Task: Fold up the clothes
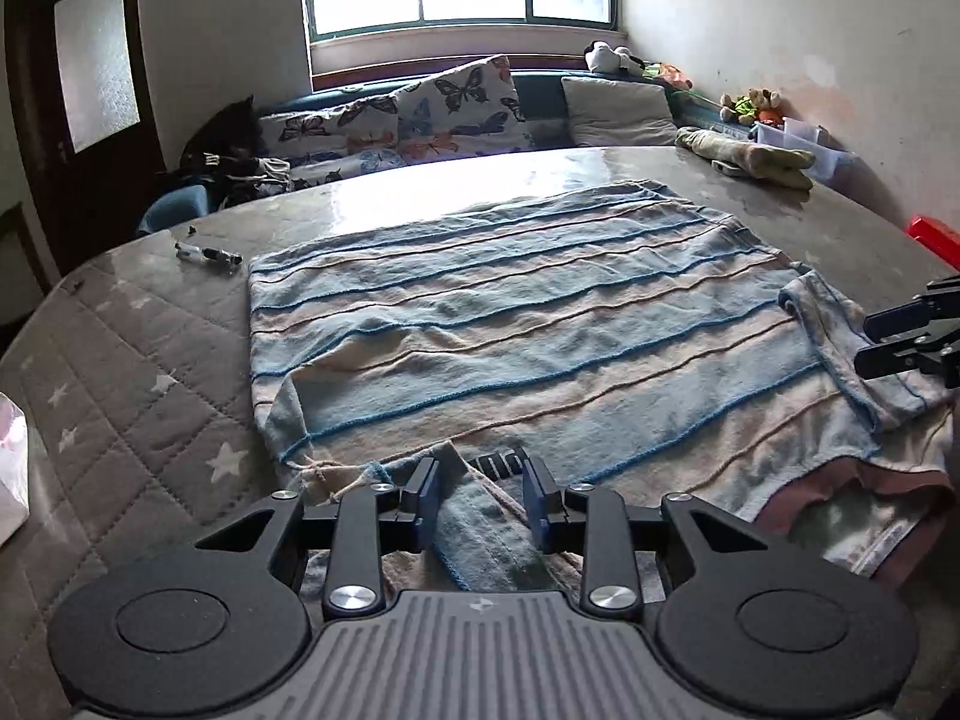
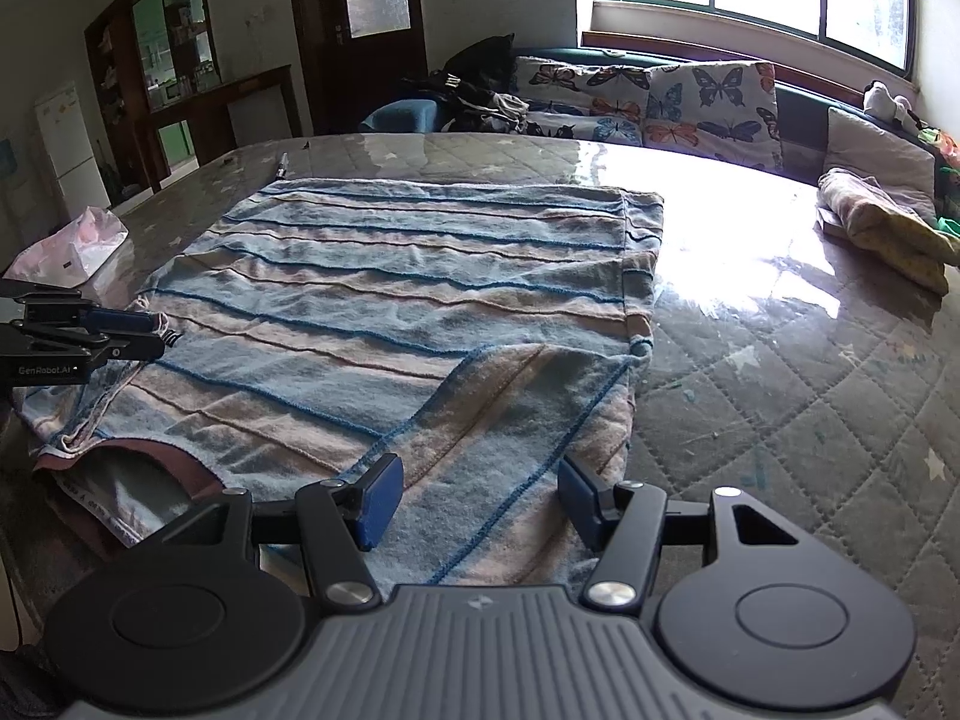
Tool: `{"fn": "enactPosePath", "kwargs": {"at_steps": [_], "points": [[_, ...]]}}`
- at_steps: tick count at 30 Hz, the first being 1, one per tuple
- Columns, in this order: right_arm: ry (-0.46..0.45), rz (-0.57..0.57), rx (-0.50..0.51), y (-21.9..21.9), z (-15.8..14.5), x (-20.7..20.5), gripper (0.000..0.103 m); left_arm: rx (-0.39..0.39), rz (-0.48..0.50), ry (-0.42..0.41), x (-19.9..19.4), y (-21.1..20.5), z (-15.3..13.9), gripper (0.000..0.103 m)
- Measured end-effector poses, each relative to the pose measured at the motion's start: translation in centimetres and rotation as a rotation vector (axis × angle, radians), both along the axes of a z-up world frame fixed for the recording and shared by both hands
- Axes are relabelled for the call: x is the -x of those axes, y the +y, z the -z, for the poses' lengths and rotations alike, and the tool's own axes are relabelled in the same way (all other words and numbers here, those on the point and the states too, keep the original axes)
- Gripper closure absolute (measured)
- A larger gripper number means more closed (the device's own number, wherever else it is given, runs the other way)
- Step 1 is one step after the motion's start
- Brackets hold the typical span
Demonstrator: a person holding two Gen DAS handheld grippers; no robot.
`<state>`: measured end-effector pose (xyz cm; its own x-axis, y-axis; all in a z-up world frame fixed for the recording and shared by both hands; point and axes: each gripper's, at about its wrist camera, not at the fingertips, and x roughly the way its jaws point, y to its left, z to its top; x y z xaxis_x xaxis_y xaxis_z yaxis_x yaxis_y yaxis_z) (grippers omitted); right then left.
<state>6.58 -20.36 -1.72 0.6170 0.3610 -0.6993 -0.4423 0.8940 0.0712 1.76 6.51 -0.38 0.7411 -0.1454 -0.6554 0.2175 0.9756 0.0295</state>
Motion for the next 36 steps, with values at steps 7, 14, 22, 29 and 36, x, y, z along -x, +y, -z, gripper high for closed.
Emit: {"fn": "enactPosePath", "kwargs": {"at_steps": [7,14,22,29,36], "points": [[-0.002,-0.048,0.056,0.3,-0.1,0.8,0.046,-0.049,0.093,-0.029,4.3,0.0,-2.2,0.06],[-0.02,-0.141,0.141,0.4,-1.1,2.9,0.046,-0.119,0.218,-0.03,9.9,-0.6,-3.0,0.048],[-0.029,-0.277,0.255,0.4,-1.8,6.3,0.042,-0.2,0.263,-0.043,10.8,-2.3,-0.9,0.048],[-0.074,-0.349,0.313,1.5,-0.8,8.1,0.041,-0.253,0.282,-0.076,10.4,-3.6,0.2,0.05],[-0.092,-0.365,0.275,2.2,-0.5,7.2,0.041,-0.183,0.242,-0.094,9.1,-3.7,-0.6,0.086]]}}
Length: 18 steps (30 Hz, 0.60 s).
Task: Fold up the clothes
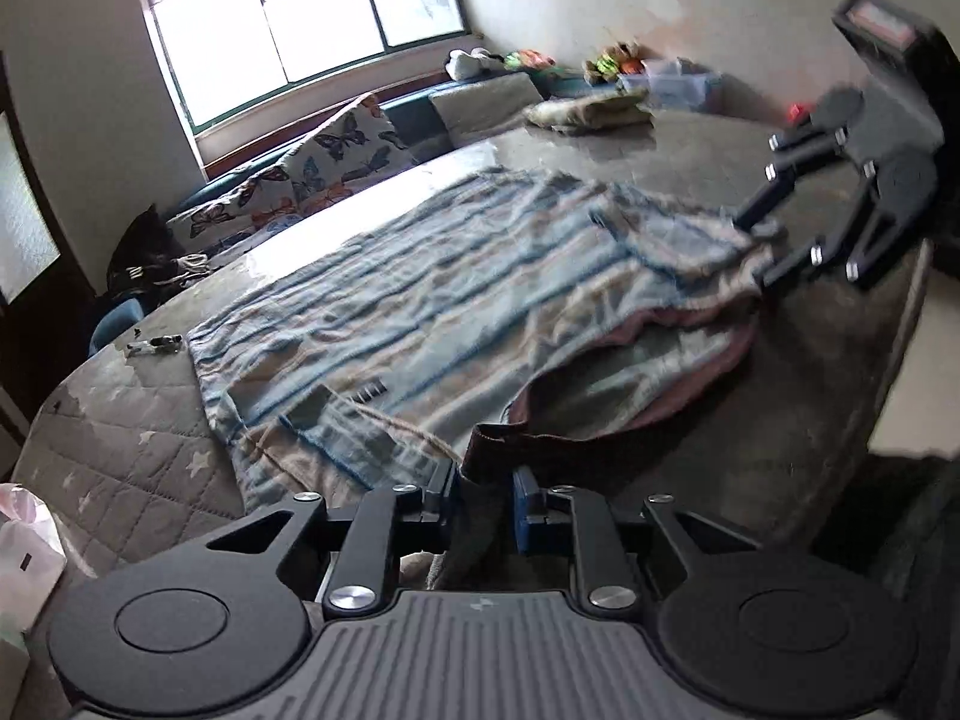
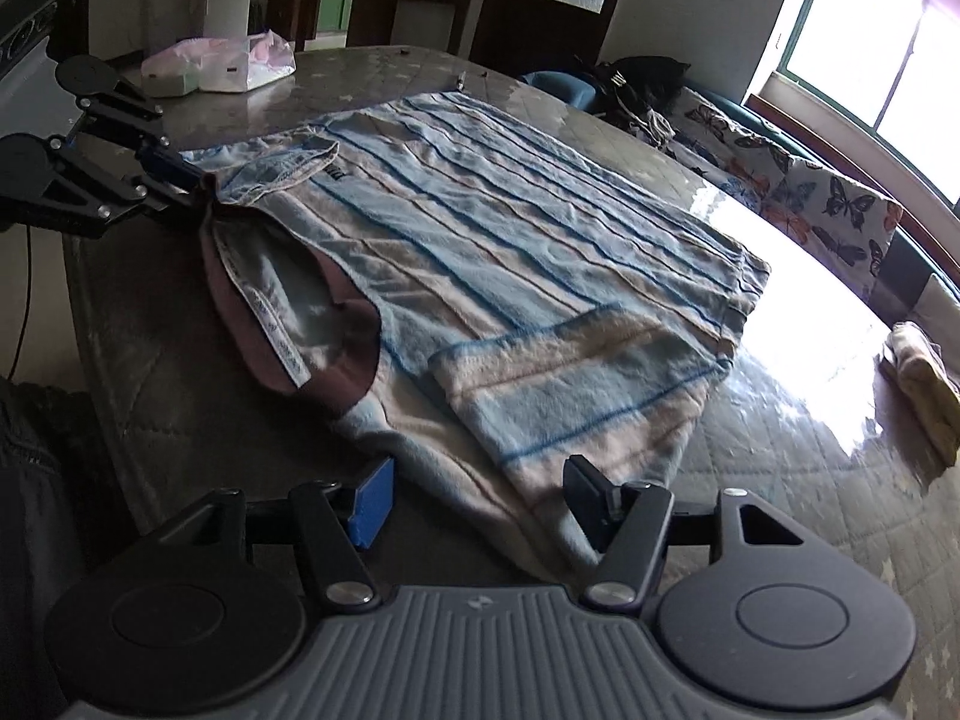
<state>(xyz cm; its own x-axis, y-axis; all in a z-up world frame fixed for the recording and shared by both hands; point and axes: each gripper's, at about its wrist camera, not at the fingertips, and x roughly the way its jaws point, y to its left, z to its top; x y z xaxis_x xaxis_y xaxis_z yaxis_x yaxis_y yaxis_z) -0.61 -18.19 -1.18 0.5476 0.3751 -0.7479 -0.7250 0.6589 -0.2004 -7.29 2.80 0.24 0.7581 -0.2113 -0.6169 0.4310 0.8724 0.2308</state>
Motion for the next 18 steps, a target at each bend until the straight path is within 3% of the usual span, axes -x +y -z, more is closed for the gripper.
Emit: {"fn": "enactPosePath", "kwargs": {"at_steps": [5,11,14,15,17,18], "points": [[0.04,-0.016,-0.032,0.1,0.0,-0.5,0.041,0.12,-0.079,0.037,-3.2,1.2,-1.6,0.091],[0.03,-0.008,-0.057,0.4,0.3,-0.9,0.047,0.151,-0.082,0.049,-5.2,1.4,-2.4,0.092],[0.051,0.041,-0.106,0.3,0.4,-2.1,0.069,0.114,-0.069,0.051,-4.5,1.3,-2.1,0.088],[0.065,0.056,-0.125,0.3,0.3,-2.6,0.082,0.094,-0.064,0.045,-3.9,1.2,-1.9,0.086],[0.082,0.072,-0.149,0.2,0.0,-3.2,0.088,0.054,-0.056,0.032,-2.7,1.1,-1.7,0.078],[0.09,0.079,-0.16,0.1,-0.2,-3.5,0.092,0.034,-0.051,0.026,-2.1,1.0,-1.6,0.069]]}}
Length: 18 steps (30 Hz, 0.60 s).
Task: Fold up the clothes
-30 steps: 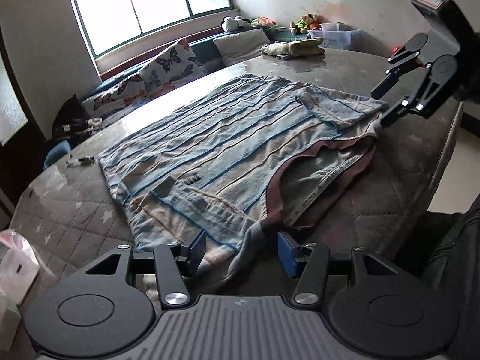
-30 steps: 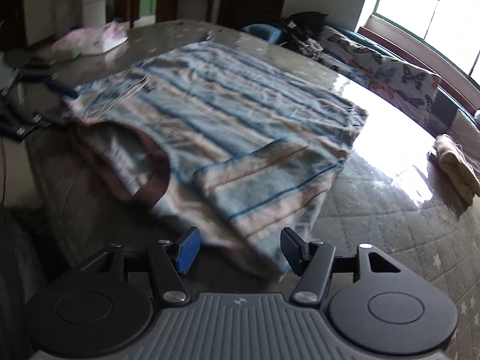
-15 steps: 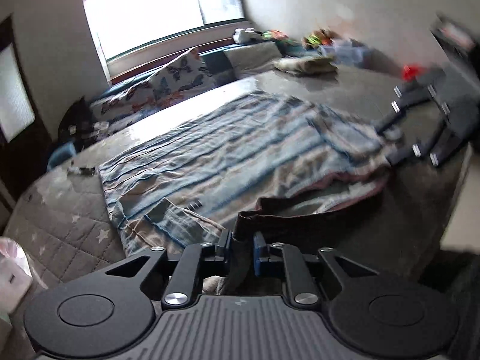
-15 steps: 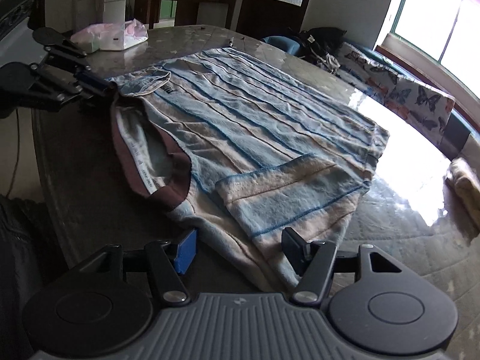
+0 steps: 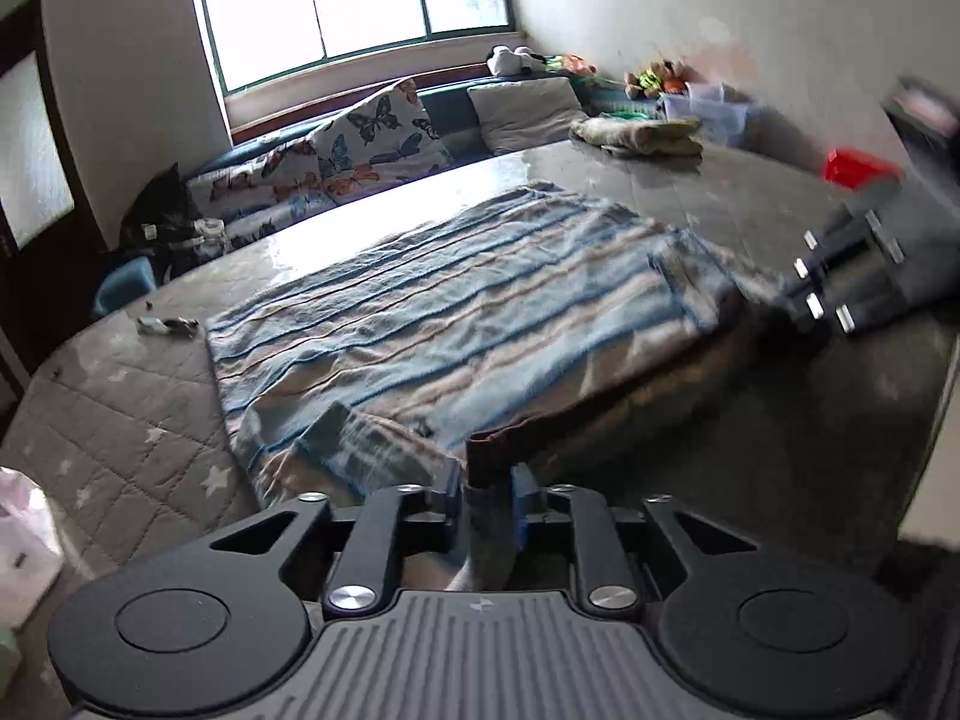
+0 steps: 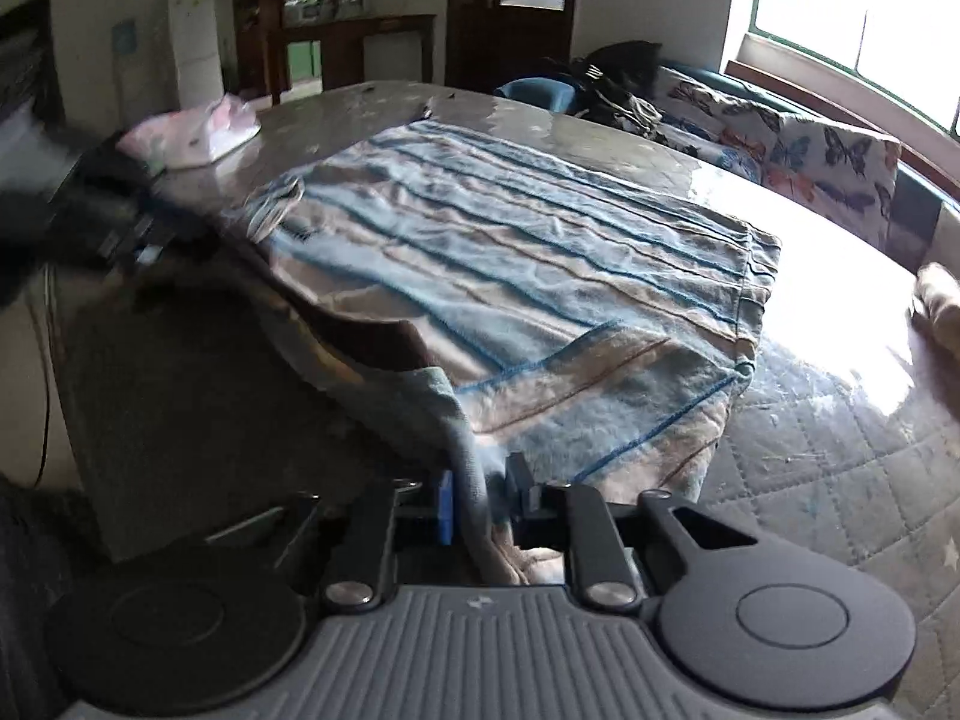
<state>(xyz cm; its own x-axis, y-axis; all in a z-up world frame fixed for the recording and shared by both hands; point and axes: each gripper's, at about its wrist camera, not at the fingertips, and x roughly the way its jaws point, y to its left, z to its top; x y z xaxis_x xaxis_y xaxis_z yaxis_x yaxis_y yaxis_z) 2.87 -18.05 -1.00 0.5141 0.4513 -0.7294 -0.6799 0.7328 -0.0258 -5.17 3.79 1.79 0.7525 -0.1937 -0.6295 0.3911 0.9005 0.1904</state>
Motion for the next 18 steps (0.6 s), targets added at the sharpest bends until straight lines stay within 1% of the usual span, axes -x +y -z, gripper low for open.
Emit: {"fn": "enactPosePath", "kwargs": {"at_steps": [1,5,9,12,15,16,17,18], "points": [[0.006,0.007,-0.01,0.0,-0.2,-0.3,0.093,-0.02,0.003,-0.009,0.7,-0.1,0.1,0.062],[0.007,0.025,-0.032,0.0,-0.9,-0.6,0.095,-0.09,0.022,-0.041,2.6,-0.2,1.0,0.058],[-0.009,0.04,-0.057,0.0,-2.0,-0.7,0.096,-0.099,0.044,-0.026,3.0,0.1,1.8,0.049],[-0.033,0.047,-0.068,0.2,-2.8,-0.5,0.096,-0.116,0.054,-0.021,2.7,0.1,2.6,0.049],[-0.057,0.059,-0.073,0.4,-3.6,-0.3,0.096,-0.114,0.07,-0.027,2.8,0.3,2.8,0.049],[-0.062,0.065,-0.078,0.4,-3.8,-0.3,0.096,-0.109,0.075,-0.026,2.8,0.4,2.8,0.054],[-0.068,0.07,-0.084,0.4,-3.9,-0.2,0.096,-0.099,0.08,-0.021,2.8,0.5,2.9,0.061],[-0.072,0.074,-0.088,0.4,-4.1,-0.2,0.096,-0.088,0.084,-0.016,2.8,0.6,2.9,0.076]]}}
